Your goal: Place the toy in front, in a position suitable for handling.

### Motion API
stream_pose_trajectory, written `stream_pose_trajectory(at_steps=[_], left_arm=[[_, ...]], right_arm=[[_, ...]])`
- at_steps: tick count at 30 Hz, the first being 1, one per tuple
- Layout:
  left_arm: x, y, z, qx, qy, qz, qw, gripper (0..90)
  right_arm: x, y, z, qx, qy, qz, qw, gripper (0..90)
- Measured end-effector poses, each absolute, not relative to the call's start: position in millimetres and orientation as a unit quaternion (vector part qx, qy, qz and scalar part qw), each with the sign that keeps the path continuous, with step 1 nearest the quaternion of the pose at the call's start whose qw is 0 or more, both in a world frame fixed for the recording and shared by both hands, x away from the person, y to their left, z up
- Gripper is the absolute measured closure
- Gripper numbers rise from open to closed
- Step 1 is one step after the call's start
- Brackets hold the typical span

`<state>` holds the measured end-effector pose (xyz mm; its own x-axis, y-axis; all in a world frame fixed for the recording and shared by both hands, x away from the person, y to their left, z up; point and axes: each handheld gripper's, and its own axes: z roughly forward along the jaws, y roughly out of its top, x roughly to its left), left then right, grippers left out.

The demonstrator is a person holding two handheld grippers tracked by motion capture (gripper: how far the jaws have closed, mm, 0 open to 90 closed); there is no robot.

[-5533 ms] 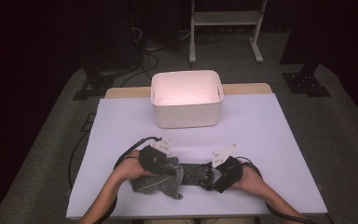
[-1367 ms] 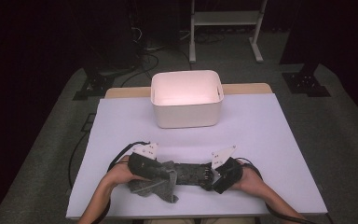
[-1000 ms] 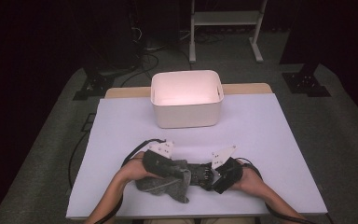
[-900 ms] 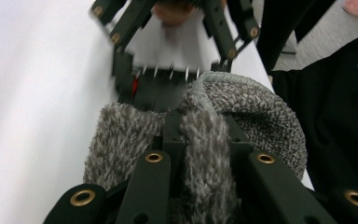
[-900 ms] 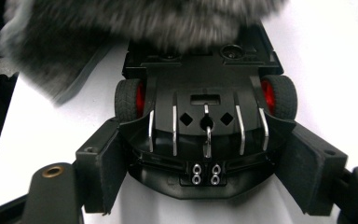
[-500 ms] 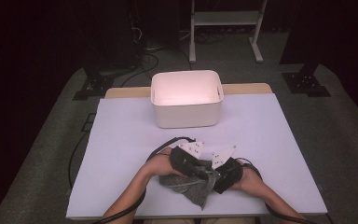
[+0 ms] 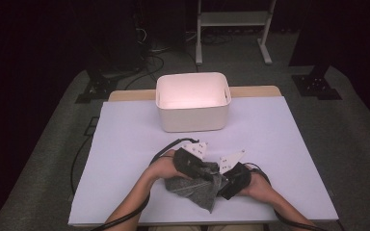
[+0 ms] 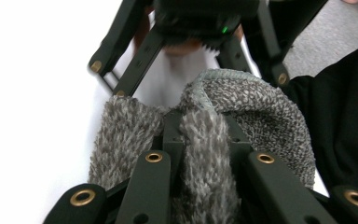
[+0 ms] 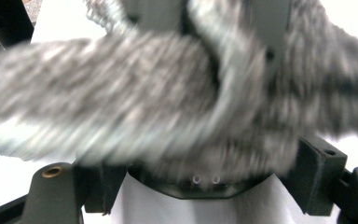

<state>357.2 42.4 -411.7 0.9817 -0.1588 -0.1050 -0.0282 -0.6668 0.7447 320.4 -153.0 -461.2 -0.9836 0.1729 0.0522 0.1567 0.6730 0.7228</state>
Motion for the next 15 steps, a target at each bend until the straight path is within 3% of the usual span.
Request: stream_pose_trajectory(at_steps=[8,15], left_arm=[[365.3,74.2,-416.4,0.910,-0.008,-0.070,0.409,76.8],[362.6,65.7,-415.4,0.907,-0.016,-0.076,0.414,76.9]], right_arm=[[320.9,-153.2,-461.5,0.089,0.914,0.396,0.009,23.1],[320.2,-152.9,-461.5,0.090,0.914,0.395,0.010,23.1]])
